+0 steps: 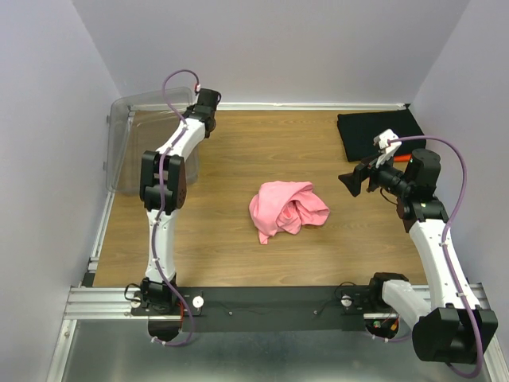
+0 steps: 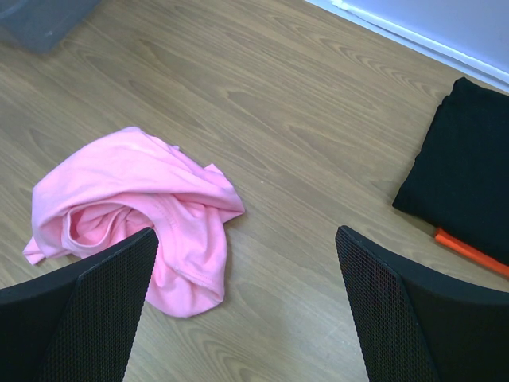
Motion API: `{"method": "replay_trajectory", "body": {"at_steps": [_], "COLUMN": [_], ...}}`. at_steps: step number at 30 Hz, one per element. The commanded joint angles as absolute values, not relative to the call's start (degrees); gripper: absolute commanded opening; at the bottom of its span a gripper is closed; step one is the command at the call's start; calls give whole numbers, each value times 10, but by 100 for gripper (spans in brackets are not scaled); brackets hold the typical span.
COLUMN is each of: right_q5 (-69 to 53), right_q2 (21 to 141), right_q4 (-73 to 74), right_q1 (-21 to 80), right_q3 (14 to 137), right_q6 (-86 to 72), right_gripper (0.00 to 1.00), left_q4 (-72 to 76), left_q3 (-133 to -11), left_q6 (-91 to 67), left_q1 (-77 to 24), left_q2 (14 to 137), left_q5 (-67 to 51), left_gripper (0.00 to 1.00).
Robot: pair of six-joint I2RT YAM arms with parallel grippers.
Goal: Fold and stack the t-shirts
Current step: Flatten the tshirt out
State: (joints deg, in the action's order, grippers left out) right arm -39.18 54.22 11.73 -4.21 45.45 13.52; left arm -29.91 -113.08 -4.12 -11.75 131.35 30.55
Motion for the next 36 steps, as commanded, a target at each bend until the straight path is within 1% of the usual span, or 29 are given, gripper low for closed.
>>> {"method": "replay_trajectory", "body": {"at_steps": [1,5,10,13,16,17,18,19,20,21,22,27,28,29,30,31,32,33,34,36], "right_q5": [-396,-397,-399,-399,-401,-402,-403,-404,-407,-410,-420,-477,-499,-510,-529,-537,-540,-541,-535,-519], "right_q2": [542,545,548,548,547,547,547,547,548,548,551,570,574,579,594,603,613,633,643,661], "right_q4": [125,125,125,125,125,125,125,124,126,126,127,165,173,193,207,225,255,268,279,290], "right_q1": [-45,-45,-45,-45,-45,-45,-45,-45,-45,-45,-45,-44,-44,-44,-43,-38,-35,-30,-19,-5], "right_q3": [453,453,452,452,452,452,452,452,451,450,447,446,447,451,453,457,467,470,474,475], "right_q6": [134,134,134,134,134,134,134,134,134,135,141,191,206,216,247,265,283,309,320,333], "right_gripper": [100,100,100,100,100,100,100,100,100,100,100,100,100,100,100,100,99,97,97,93], "left_q4": [-300,-292,-283,-280,-280,-281,-281,-280,-278,-273,-258,-203,-186,-146,-127,-92,-81,-74,-71,-67], "left_q3": [-1153,-1133,-1112,-1108,-1110,-1110,-1109,-1104,-1100,-1094,-1076,-991,-934,-902,-833,-804,-775,-750,-707,-665], "left_q6": [-3,39,72,83,79,77,69,64,61,58,57,44,43,42,41,27,17,7,2,-30], "left_q1": [-114,-114,-113,-113,-113,-114,-114,-116,-119,-122,-132,-170,-176,-190,-192,-196,-198,-206,-217,-259], "left_q2": [1328,1324,1315,1306,1298,1292,1286,1266,1253,1237,1199,1052,987,953,920,863,840,821,792,767], "left_q5": [316,302,325,313,328,329,325,320,316,312,304,273,232,196,85,30,-28,-110,-130,-157], "left_gripper": [0,0,0,0,0,17,31,63,77,86,91,93,93,94,94,94,94,94,94,91]}}
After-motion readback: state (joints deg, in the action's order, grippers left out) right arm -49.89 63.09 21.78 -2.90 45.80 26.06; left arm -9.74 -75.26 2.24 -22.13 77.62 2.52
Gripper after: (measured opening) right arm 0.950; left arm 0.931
